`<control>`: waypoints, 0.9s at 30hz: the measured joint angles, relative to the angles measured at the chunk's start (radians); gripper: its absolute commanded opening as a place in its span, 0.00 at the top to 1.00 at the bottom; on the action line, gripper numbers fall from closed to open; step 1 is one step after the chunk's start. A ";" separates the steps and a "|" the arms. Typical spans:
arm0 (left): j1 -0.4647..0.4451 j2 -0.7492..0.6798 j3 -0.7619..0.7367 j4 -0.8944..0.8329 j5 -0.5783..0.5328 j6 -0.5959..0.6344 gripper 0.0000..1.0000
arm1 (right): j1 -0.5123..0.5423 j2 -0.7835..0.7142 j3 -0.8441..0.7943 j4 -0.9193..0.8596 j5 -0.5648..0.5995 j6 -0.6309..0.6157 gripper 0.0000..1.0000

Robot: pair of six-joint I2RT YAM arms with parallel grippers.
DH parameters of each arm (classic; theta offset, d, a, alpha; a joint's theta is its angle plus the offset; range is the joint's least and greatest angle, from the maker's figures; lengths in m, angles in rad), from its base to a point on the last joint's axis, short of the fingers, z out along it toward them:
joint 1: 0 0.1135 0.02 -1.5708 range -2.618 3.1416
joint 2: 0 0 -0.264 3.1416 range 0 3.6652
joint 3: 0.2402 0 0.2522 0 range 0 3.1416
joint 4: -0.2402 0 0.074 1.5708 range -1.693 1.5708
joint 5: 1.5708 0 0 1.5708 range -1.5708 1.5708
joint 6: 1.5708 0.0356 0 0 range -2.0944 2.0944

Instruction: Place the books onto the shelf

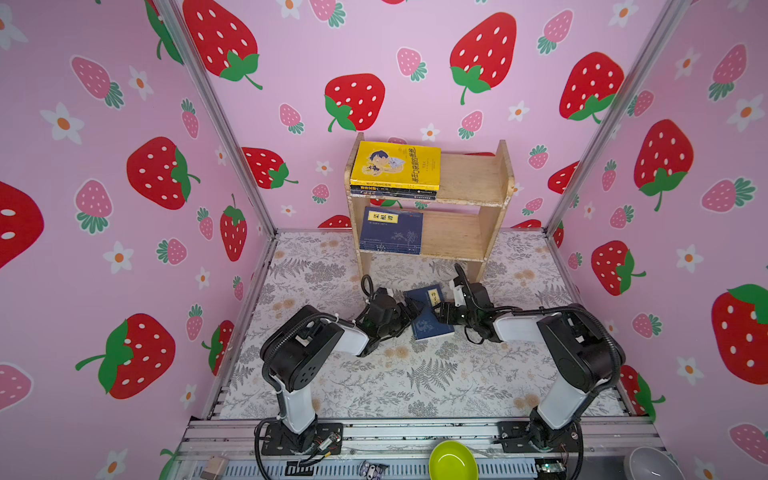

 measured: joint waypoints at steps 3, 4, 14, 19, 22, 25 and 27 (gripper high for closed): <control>0.020 0.000 -0.040 0.074 0.018 -0.013 0.04 | 0.006 0.034 0.033 0.013 -0.015 -0.005 0.33; 0.023 0.000 -0.046 0.085 0.022 -0.014 0.04 | 0.007 0.045 0.046 0.014 -0.016 -0.007 0.33; 0.029 -0.037 -0.080 0.188 0.050 -0.051 0.07 | 0.011 0.111 0.120 0.022 -0.023 -0.042 0.33; 0.034 -0.035 -0.083 0.199 0.042 -0.075 0.10 | 0.011 0.119 0.130 0.021 -0.023 -0.055 0.33; 0.037 -0.019 -0.100 0.242 0.035 -0.101 0.10 | 0.011 0.122 0.135 0.016 -0.025 -0.063 0.33; 0.045 0.008 -0.127 0.327 0.035 -0.143 0.11 | 0.011 0.129 0.140 0.018 -0.037 -0.074 0.34; 0.054 0.031 -0.130 0.374 0.035 -0.174 0.11 | 0.011 0.134 0.145 0.019 -0.039 -0.075 0.35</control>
